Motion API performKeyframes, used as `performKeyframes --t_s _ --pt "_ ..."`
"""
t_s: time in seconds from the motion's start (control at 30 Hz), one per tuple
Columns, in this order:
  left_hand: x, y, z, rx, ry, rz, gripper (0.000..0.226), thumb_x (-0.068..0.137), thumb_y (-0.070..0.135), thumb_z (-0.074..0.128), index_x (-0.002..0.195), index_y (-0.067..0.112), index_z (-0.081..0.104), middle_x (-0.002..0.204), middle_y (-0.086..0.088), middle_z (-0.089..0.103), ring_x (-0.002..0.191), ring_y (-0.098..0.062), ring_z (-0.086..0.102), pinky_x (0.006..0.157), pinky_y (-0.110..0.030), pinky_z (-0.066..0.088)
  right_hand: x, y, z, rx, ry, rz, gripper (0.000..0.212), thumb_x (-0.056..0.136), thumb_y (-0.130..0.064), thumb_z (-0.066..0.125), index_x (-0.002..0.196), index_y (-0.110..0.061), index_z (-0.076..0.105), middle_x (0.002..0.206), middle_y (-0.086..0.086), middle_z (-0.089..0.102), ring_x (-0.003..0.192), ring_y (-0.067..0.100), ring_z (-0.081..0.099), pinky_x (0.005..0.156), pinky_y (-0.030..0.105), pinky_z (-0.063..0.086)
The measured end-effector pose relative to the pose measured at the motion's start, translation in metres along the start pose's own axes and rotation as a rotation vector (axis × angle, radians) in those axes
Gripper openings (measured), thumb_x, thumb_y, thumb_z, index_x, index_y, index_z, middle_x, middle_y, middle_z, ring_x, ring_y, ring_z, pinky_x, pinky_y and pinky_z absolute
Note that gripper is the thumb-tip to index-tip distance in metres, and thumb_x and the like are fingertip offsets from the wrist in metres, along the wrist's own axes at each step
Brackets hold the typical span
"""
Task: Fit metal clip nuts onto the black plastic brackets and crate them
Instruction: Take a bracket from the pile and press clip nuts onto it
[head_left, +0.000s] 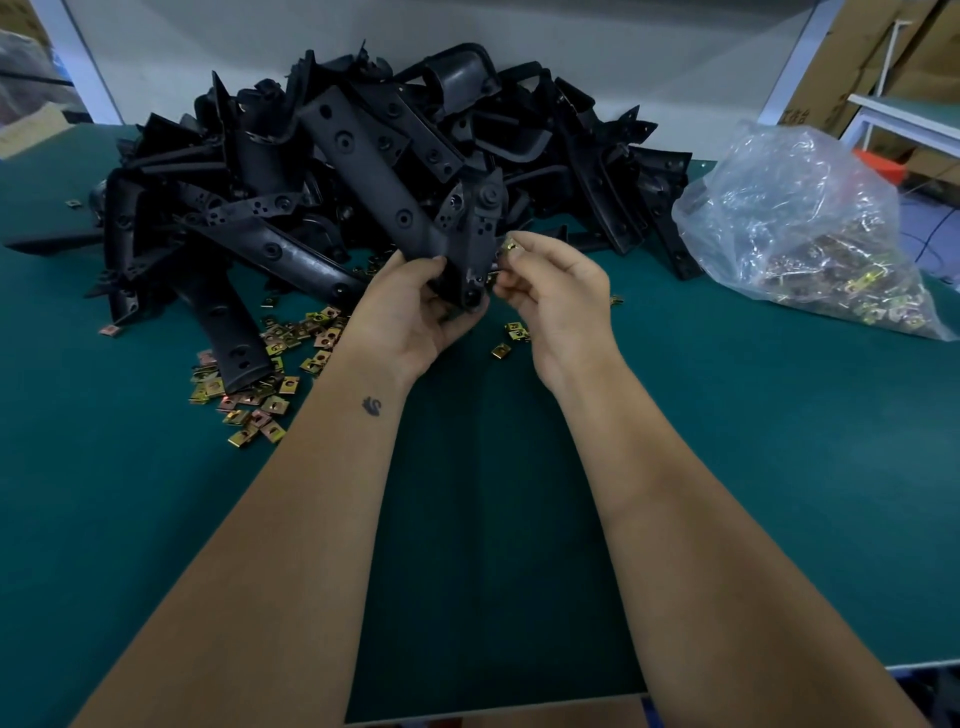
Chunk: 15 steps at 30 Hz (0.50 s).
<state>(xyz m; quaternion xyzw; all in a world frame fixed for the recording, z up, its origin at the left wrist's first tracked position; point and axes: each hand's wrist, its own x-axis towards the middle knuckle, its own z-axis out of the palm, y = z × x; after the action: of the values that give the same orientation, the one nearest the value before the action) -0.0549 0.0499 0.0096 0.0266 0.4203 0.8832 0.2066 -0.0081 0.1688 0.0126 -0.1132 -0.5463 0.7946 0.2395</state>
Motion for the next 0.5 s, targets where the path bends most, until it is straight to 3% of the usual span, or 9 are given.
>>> performKeyframes --t_s 0.2,0.3,0.5 --pt "0.0003 -0.0025 0.0021 -0.004 -0.004 -0.027 0.019 0.102 0.006 0.042 0.101 0.016 0.058 0.105 -0.008 0.068 0.09 -0.022 0.065 0.062 -0.032 0.059 -0.0002 -0.0006 -0.0035 0.023 -0.025 -0.031 0.016 0.088 0.004 0.064 0.094 -0.009 0.072 0.079 0.007 0.071 0.068 0.015 0.066 0.068 0.025 0.055" --pt "0.0015 -0.0037 0.0018 -0.006 0.001 -0.038 0.018 0.102 0.006 0.042 0.106 0.015 0.057 0.108 -0.008 0.066 0.091 -0.022 0.063 0.06 -0.031 0.059 0.0011 -0.0015 -0.0022 0.05 -0.027 -0.027 0.021 0.09 0.009 0.057 0.092 -0.005 0.072 0.082 0.009 0.072 0.074 0.017 0.068 0.071 0.026 0.056" --pt "0.0049 -0.006 -0.0006 0.036 -0.023 -0.033 0.015 0.1 0.007 0.049 0.095 0.017 0.059 0.101 -0.005 0.066 0.09 -0.021 0.063 0.061 -0.032 0.058 0.0015 -0.0033 -0.0042 0.149 -0.058 -0.002 0.015 0.09 0.006 0.061 0.091 -0.005 0.071 0.088 0.012 0.072 0.083 0.02 0.07 0.082 0.03 0.059"
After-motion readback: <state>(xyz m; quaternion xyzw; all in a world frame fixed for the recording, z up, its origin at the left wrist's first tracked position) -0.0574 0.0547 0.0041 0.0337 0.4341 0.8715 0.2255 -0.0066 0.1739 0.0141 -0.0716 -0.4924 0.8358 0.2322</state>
